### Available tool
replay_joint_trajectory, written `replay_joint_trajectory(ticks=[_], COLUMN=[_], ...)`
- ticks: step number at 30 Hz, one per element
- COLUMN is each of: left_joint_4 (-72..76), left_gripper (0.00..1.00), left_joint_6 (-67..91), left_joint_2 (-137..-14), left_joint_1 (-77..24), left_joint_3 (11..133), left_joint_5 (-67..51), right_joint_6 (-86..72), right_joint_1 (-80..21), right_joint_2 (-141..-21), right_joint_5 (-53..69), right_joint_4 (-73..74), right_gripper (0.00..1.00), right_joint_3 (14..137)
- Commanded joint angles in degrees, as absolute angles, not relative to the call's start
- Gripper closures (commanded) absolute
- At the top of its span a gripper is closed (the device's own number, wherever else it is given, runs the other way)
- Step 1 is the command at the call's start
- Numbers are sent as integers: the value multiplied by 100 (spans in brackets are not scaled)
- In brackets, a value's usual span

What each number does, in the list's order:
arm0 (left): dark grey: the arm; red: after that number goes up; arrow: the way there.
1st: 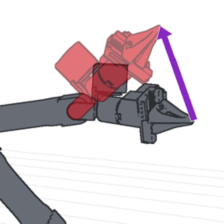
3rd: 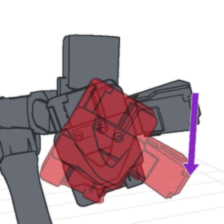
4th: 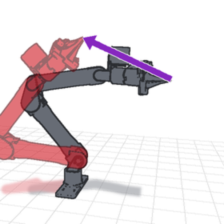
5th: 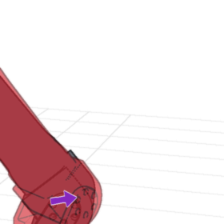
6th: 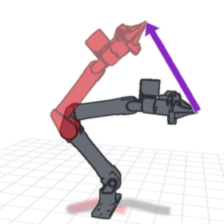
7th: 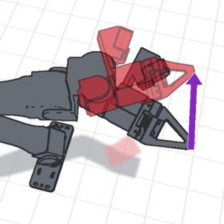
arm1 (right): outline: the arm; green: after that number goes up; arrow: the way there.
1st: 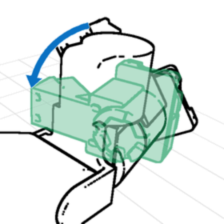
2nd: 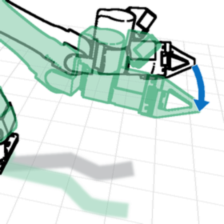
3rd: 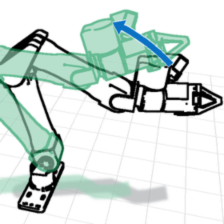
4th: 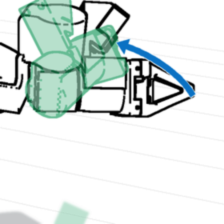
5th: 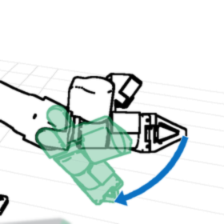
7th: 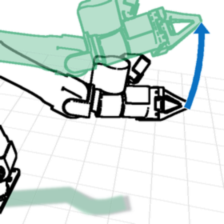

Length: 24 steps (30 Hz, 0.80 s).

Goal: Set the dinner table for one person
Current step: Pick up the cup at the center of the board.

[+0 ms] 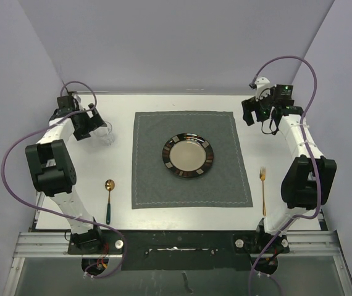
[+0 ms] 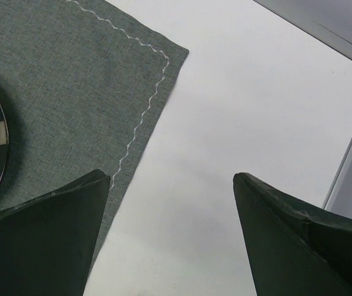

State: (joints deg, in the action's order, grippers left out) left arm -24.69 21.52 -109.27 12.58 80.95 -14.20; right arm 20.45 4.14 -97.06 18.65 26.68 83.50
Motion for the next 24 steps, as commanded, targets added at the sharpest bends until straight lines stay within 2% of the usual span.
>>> replay_joint_trajectory(ticks=[1, 11, 14, 17, 21, 24], left_joint_4=[-2150, -2492, -2479, -2494, -2555, -2583], left_gripper=[5, 10, 19, 44, 56, 58], left_joint_6=[2004, 1778, 1758, 1758, 1674, 1649], left_joint_2=[-10880, -10910, -11015, -11089, -11205, -11316], left_joint_1=[1282, 1305, 1310, 1288, 1274, 1262], left_joint_3=[8581, 8746, 8764, 8814, 8908, 8955], left_joint_5=[-1204, -852, -904, -914, -914, -976], right_joint_6=[1948, 2092, 2163, 2218, 2257, 2292], right_joint_1=[470, 518, 539, 559, 580, 597], right_joint_2=[-9429, -9517, -9495, -9463, -9376, -9331], right_joint_5=[2071, 2084, 2089, 2071, 2083, 2083], right_joint_4=[2491, 2490, 2505, 2490, 2487, 2502], right_gripper=[16, 16, 16, 17, 17, 18], right_joint_3=[8387, 8306, 8261, 8152, 8007, 7956])
